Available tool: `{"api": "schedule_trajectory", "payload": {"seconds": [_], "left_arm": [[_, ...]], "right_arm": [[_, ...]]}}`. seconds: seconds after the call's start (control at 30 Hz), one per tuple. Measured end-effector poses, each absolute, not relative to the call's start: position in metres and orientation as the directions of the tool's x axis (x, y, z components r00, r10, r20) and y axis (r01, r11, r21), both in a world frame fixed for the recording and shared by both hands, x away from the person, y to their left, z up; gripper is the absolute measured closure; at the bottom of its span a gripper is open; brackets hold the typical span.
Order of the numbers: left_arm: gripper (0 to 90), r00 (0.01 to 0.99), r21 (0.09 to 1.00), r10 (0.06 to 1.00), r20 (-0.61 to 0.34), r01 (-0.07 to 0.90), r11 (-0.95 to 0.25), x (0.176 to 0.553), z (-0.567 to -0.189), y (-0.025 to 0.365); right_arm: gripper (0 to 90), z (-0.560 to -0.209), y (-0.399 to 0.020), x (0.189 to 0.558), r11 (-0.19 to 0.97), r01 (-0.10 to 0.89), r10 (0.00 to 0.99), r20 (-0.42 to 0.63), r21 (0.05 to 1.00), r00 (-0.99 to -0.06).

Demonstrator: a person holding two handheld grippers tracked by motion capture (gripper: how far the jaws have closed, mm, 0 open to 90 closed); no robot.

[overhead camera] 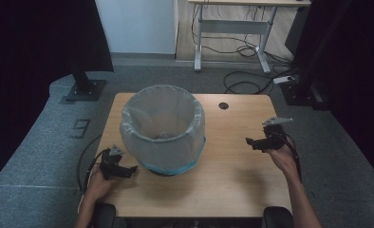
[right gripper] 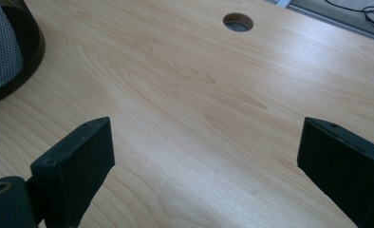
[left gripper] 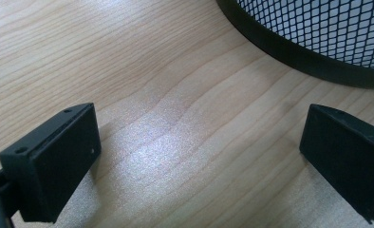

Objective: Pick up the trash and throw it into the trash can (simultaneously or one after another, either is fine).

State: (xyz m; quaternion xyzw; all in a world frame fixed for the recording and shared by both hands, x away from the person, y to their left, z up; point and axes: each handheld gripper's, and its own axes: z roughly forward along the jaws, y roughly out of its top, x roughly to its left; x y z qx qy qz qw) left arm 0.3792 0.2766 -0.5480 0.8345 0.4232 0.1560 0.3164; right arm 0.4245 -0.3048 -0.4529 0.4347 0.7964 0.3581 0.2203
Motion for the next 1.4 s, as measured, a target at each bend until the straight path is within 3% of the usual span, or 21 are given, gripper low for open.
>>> {"api": "schedule_trajectory", "payload": {"seconds": [0.63, 1.4], "left_arm": [[0.0, 0.593, 0.661, 0.805, -0.006, 0.607, -0.442, 0.379, -0.548, 0.277], [0.0, 0.593, 0.662, 0.805, -0.007, 0.607, -0.441, 0.379, -0.548, 0.277]], "right_arm": [[2.6, -0.507, -0.281, 0.416, 0.423, 0.554, 0.834, -0.068, 0.717, -0.548], [2.2, -0.552, -0.252, 0.408, 0.441, 0.567, 0.804, -0.026, 0.695, -0.594]]}}
